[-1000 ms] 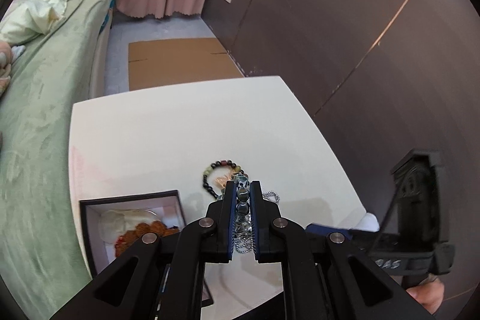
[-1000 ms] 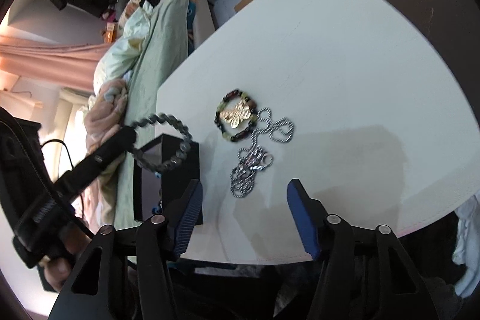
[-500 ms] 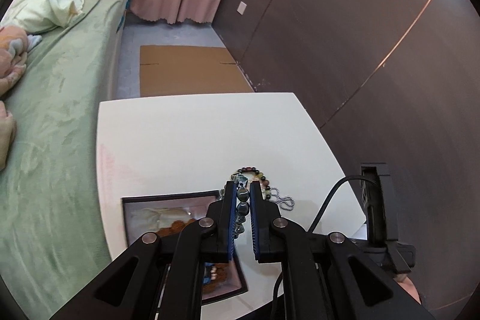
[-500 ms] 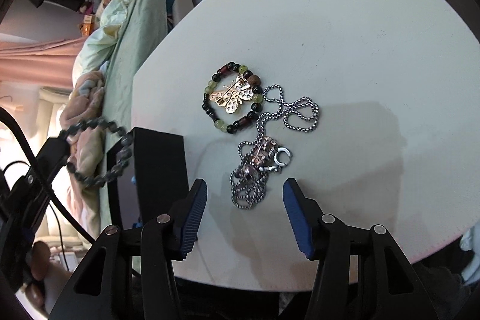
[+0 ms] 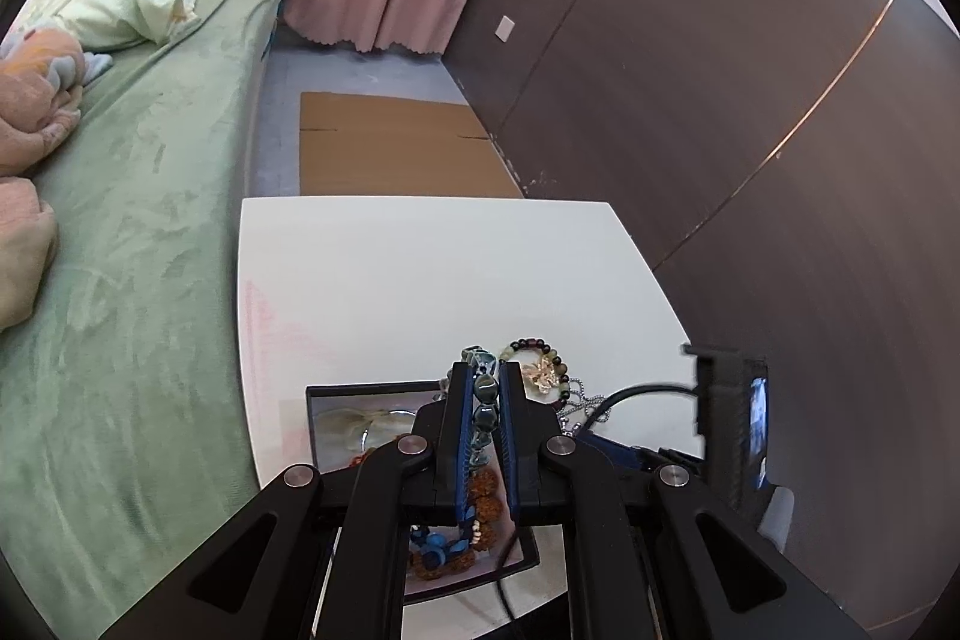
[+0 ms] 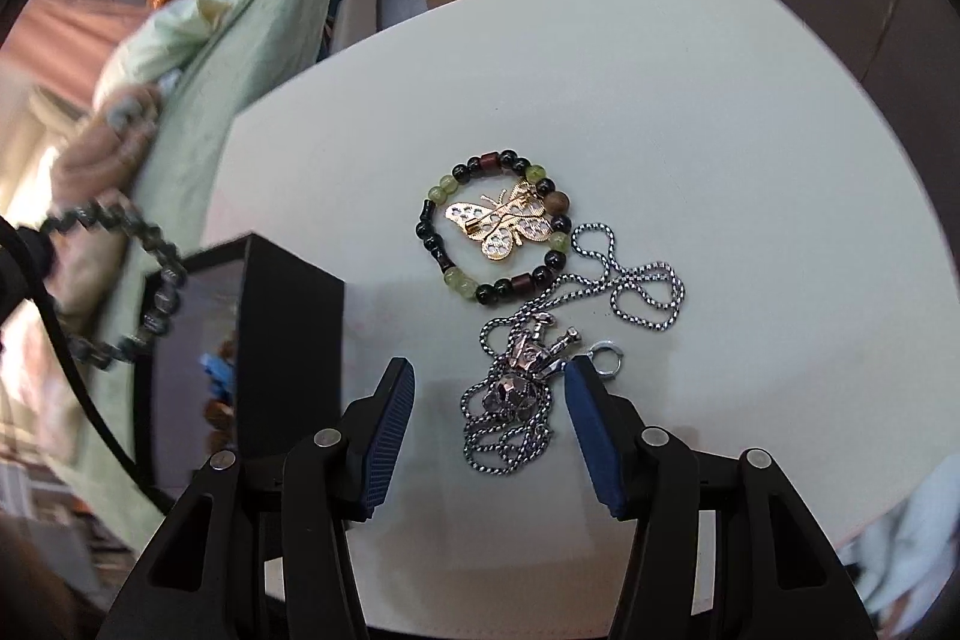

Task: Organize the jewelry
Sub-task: 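Carry the grey-green bracelet into the box with the left gripper while the right grasps the silver skull chain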

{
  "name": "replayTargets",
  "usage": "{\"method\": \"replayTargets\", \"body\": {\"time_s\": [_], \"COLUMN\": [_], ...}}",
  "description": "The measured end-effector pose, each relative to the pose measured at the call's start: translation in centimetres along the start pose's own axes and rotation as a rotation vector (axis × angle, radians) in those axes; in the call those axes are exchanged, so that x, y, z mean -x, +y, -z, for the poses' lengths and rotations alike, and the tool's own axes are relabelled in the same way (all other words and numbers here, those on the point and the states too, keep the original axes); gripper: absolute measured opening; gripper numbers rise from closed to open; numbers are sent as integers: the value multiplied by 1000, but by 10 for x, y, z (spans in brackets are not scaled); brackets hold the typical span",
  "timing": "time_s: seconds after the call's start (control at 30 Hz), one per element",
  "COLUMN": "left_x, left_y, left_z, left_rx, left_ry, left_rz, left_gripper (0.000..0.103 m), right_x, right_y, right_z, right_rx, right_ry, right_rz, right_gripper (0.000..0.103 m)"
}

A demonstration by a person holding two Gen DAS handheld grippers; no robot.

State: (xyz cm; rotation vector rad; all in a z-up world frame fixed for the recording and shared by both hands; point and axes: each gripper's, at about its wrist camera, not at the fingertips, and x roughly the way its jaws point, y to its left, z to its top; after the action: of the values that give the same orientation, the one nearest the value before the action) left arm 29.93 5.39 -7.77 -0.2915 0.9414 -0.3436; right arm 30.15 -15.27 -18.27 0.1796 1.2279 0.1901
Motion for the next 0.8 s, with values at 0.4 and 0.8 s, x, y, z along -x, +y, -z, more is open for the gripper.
{"method": "replayTargets", "body": {"time_s": [0.4,0.8], "left_x": [-2,-5], "left_y": [17,34], "left_z": [9,9], "left_rx": [18,89], "left_ry": [51,95], "left_rz": [-27,-11], "left_gripper": [9,42], "right_x": [14,81], "right_y": [10,3], "right_z": [8,1], "right_rx": [50,50], "right_ry": [-28,-213], "right_rz": [-40,-141], "right_gripper": [16,16]}}
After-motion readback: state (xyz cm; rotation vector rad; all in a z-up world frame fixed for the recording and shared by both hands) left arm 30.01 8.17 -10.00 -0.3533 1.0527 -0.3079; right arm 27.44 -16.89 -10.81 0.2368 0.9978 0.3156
